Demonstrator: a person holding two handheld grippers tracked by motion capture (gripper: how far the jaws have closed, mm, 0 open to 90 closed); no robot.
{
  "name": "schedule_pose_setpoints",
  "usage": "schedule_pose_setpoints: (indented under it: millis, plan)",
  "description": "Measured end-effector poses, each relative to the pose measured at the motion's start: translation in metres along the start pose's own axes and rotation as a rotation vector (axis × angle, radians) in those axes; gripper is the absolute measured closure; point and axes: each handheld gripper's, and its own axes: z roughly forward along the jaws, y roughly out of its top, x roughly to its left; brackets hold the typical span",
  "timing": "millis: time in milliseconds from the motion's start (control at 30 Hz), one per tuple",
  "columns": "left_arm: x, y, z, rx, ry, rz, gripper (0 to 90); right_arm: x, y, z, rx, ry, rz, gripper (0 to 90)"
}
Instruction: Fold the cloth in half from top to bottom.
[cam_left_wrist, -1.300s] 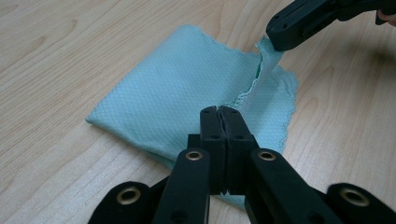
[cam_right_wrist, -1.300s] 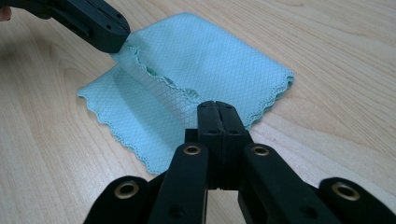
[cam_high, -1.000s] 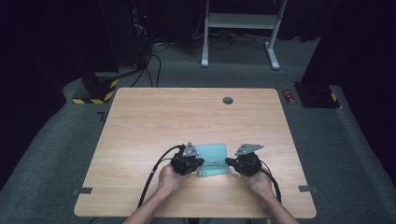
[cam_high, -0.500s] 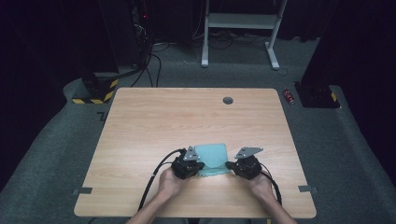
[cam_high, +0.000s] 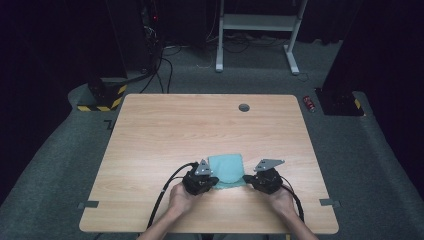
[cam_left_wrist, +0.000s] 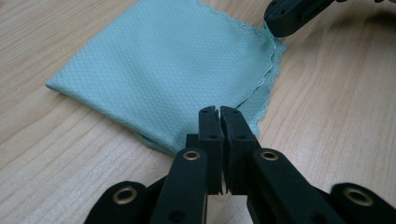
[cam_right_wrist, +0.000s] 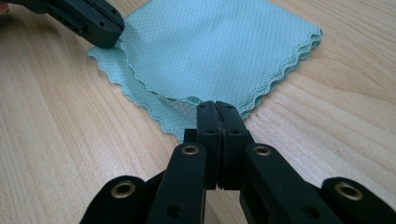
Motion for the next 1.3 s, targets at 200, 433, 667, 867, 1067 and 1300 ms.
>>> schedule_pose_setpoints:
  millis: [200,433,667,867,1067,1300]
  plan:
    - [-0.001,-0.001,0.0,0.002,-0.01,-0.004,88.0,0.001,-0.002,0.0,0.001,0.003,0.005,89.8]
    - [-0.002,-0.002,0.0,0.007,-0.019,-0.007,87.7,0.002,-0.003,-0.001,0.0,0.005,0.004,89.5]
    - [0.001,-0.001,-0.006,-0.029,-0.026,-0.025,83.1,0.0,-0.003,-0.002,-0.006,0.011,0.021,85.5]
    - [0.008,0.004,-0.013,-0.07,-0.031,-0.069,76.5,-0.002,0.003,-0.015,-0.074,0.011,0.034,83.4]
    - [0.009,0.013,-0.004,-0.049,0.018,-0.077,66.7,0.003,0.014,-0.006,-0.092,0.001,0.053,80.2]
    - [0.0,0.003,0.004,0.023,0.059,-0.033,54.5,0.012,0.012,0.013,-0.03,-0.021,0.006,72.4]
